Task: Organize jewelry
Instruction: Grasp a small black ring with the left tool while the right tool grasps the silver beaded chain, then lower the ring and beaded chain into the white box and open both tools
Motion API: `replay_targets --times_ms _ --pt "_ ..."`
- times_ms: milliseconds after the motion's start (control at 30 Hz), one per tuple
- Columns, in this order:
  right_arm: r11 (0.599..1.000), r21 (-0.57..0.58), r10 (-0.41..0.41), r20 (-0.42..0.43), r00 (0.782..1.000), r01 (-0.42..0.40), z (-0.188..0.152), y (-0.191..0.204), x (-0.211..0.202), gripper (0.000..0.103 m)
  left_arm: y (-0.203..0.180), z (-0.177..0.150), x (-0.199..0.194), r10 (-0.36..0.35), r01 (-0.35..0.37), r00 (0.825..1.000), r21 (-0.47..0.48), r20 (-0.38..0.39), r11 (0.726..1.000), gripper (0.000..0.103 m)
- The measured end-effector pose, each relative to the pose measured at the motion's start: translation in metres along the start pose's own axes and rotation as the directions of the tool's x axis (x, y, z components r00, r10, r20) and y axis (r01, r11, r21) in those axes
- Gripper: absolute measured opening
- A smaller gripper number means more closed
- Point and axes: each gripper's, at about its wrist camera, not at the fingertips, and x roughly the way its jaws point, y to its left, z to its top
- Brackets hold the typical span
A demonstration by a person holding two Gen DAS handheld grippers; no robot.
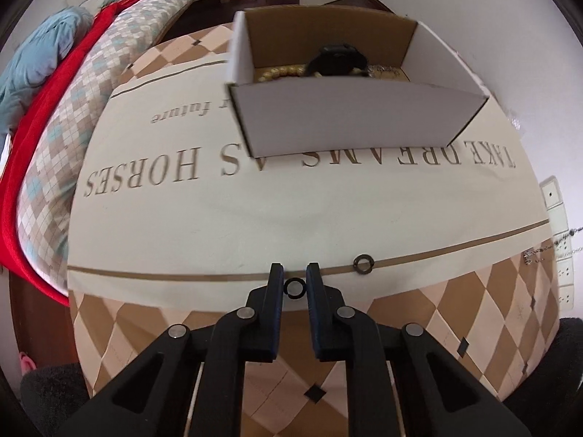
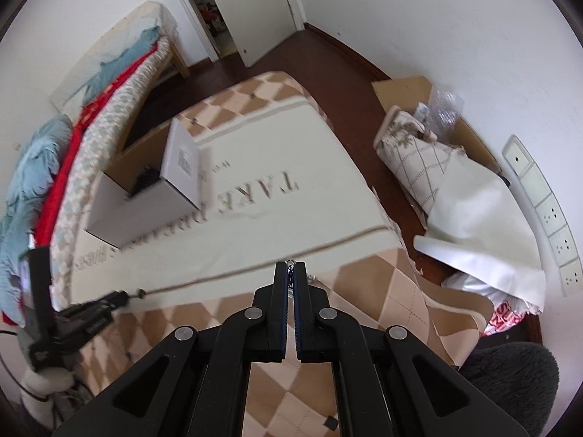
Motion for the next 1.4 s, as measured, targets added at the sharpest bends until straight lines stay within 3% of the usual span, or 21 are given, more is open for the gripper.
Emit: replay_targets --times_ms 333,733,900,1133,1400 --pt "0.986 -0.06 0.158 0.066 0.985 -0.154 0.029 0.04 -0.045 0.003 0.051 0.009 -0.075 -0.018 0.026 0.996 -0.092 0.089 0.995 0.01" --pt "0.934 -0.172 0.332 0.089 0.939 -0.314 0.079 0.106 -0.079 0.003 0.068 0.068 -0.144 -0.057 0.075 0.975 -0.075 0.217 0.994 0.01" --pt "0.906 -0.23 0.379 0.07 0.923 -0.355 0.109 0.14 -0.078 0.003 0.056 0.101 -0.15 -0.078 0.085 0.97 -0.023 0.229 0.996 0.01" --pt "0.895 -0.282 0.351 -0.03 0.936 -0.345 0.137 0.175 -0.036 0.003 0.049 0.147 -0.139 -0.11 0.105 0.973 0.034 0.202 0.994 0.01" --pt "0.901 -0.272 0.317 -0.114 0.941 -0.337 0.152 0.19 0.026 0.003 0.038 0.187 -0.096 -0.121 0.116 0.986 0.052 0.114 0.992 0.01"
